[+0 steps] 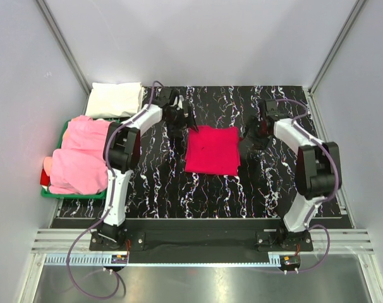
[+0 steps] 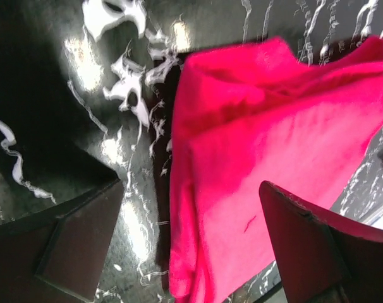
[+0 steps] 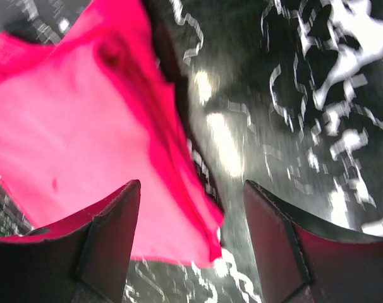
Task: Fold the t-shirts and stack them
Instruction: Neatly place the folded tshirt to the corner
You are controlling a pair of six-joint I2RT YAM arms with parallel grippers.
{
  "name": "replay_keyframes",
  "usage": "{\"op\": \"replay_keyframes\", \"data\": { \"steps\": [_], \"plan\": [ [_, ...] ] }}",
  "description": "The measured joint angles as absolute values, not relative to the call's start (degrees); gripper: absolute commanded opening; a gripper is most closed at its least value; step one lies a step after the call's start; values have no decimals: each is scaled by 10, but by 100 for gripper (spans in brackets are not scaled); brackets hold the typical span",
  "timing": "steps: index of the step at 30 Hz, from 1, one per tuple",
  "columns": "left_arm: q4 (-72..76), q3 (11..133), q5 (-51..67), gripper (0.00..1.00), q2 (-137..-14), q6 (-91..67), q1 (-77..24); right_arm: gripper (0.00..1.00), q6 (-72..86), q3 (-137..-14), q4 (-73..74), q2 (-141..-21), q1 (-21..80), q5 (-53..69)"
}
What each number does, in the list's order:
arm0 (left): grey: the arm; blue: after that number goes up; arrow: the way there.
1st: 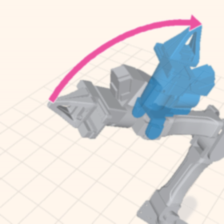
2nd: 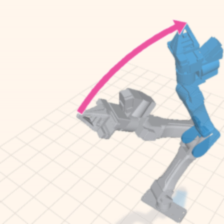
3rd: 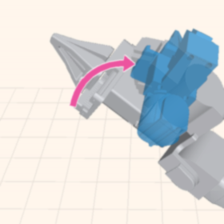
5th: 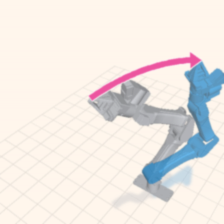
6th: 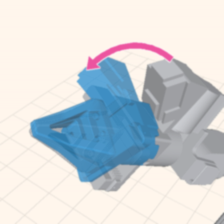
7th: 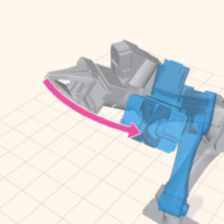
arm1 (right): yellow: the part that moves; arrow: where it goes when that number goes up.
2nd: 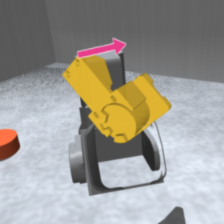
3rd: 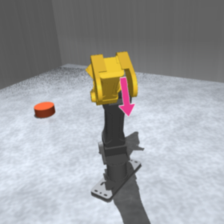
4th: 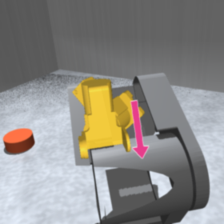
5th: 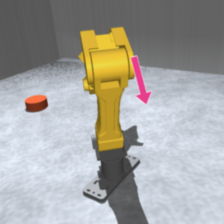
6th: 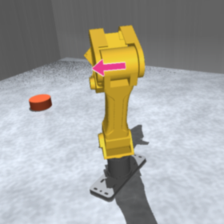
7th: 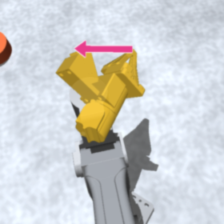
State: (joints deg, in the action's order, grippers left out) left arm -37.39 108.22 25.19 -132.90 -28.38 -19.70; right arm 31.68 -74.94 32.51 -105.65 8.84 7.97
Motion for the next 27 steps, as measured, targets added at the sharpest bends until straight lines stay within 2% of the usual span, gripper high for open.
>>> {"op": "replay_keyframes", "data": {
  "steps": [3, 4, 10, 12, 13, 14, 20, 27],
  "plan": [
    [-354, 1091, 251, 81, -1339, -286, -196, 73, 313, -713, 326, -989, 88, 80],
    [-347, 1091, 254, 69, -1341, -288, -195, 73, 313, -700, 327, -964, 88, 80],
    [-301, 1106, 280, 45, -1373, -304, -196, 73, 313, -631, 331, -829, 88, 81],
    [-290, 1115, 289, 32, -1385, -309, -201, 73, 313, -608, 335, -790, 88, 82],
    [-283, 1116, 292, 24, -1390, -310, -204, 72, 313, -598, 336, -773, 88, 82],
    [-276, 1116, 300, 0, -1393, -315, -207, 72, 313, -588, 340, -759, 88, 83],
    [-252, 1117, 338, 0, -1404, -317, -213, 71, 319, -528, 346, -702, 88, 98],
    [-343, 1172, 347, 0, -1404, -270, -164, 69, 333, -489, 356, -648, 88, 121]
  ]
}}
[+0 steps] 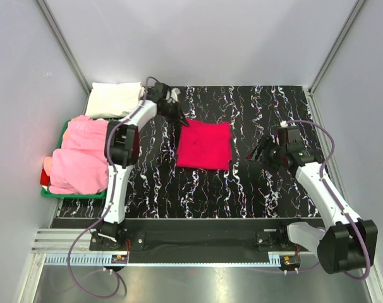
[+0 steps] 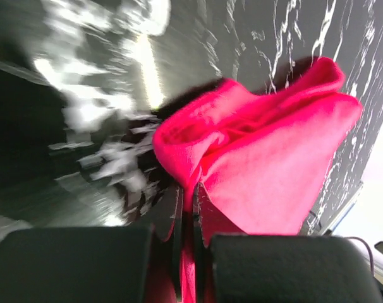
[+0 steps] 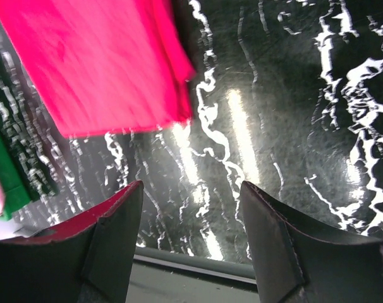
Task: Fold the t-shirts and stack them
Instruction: Neatly place the folded tshirt to the corner
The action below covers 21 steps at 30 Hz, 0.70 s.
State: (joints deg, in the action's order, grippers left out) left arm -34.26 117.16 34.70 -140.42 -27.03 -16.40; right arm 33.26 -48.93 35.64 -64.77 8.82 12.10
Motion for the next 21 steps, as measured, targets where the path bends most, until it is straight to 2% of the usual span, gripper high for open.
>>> {"op": "replay_keyframes", "data": {
  "steps": [8, 21],
  "plan": [
    [-441, 1349, 345, 0, -1412, -198, -64, 68, 345, -474, 359, -597, 87, 152],
    [-450, 1408, 341, 8, -1420, -161, 26, 66, 348, -457, 358, -596, 86, 182]
  ]
}}
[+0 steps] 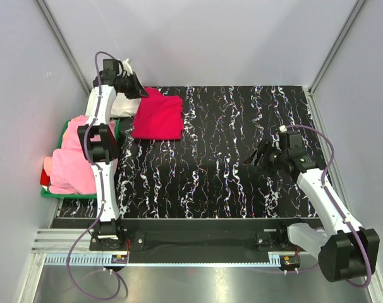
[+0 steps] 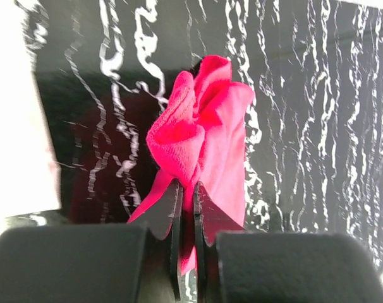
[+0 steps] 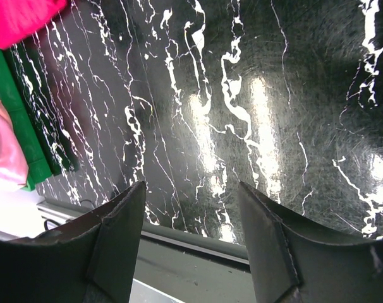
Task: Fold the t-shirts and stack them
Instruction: Neatly place the folded tshirt to the corner
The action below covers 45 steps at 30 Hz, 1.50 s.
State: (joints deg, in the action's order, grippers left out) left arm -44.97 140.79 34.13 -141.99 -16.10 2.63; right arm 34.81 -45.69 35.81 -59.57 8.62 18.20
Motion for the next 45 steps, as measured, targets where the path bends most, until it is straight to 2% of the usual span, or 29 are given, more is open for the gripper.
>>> {"op": "replay_keyframes", "data": {
  "steps": [14, 20, 37, 39, 40, 41, 42, 43, 44, 45],
  "plan": [
    [-379, 1418, 315, 5, -1395, -137, 83, 66, 337, -457, 357, -634, 86, 201],
    [-344, 1418, 308, 0, -1379, -138, 96, 65, 339, -457, 343, -658, 86, 208],
    [-263, 1447, 308, 0, -1369, -176, 145, 65, 339, -457, 322, -710, 86, 221],
    [-258, 1449, 308, 3, -1370, -180, 150, 65, 339, -457, 317, -720, 86, 222],
    [-255, 1451, 308, 5, -1371, -181, 152, 65, 339, -457, 314, -725, 86, 222],
    [-251, 1453, 308, 16, -1374, -183, 154, 65, 339, -458, 311, -729, 86, 222],
    [-245, 1455, 308, 33, -1378, -185, 155, 65, 339, -458, 310, -733, 86, 222],
    [-233, 1457, 306, 77, -1384, -191, 157, 65, 339, -459, 310, -738, 86, 222],
    [-226, 1458, 302, 77, -1388, -187, 159, 65, 339, -460, 310, -741, 86, 222],
    [-213, 1458, 289, 98, -1393, -194, 160, 65, 339, -461, 308, -745, 86, 222]
  ]
}}
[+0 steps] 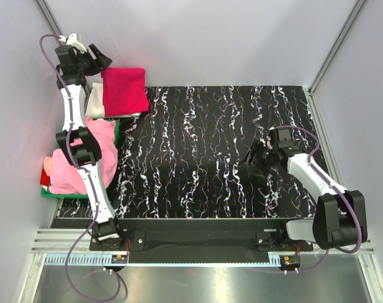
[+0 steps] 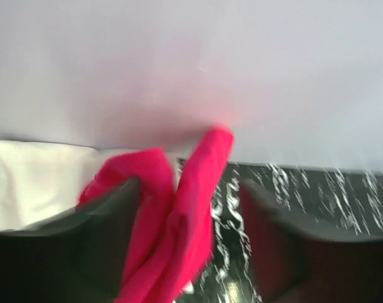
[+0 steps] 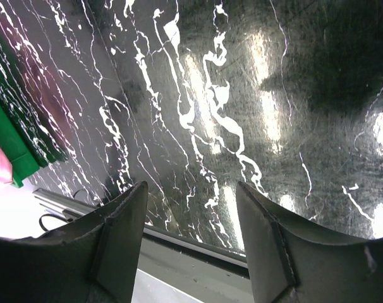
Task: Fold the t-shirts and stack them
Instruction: Neatly place the folded tshirt to the corner
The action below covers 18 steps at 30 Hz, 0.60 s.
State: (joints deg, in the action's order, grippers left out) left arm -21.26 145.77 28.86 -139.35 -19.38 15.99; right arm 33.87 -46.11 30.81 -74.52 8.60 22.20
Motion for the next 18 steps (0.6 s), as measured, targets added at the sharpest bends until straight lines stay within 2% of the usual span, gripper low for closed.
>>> {"op": "replay_keyframes", "data": {
  "steps": [10, 15, 18],
  "plan": [
    [-203, 1449, 129, 99, -1440, -221, 201, 64, 346, -462, 268, -783, 86, 232],
    [-198, 1433, 104, 99, -1427, -226, 211, 64, 354, -458, 248, -785, 86, 237],
    [-192, 1414, 107, 92, -1418, -237, 205, 64, 354, -453, 246, -782, 86, 237]
  ]
}}
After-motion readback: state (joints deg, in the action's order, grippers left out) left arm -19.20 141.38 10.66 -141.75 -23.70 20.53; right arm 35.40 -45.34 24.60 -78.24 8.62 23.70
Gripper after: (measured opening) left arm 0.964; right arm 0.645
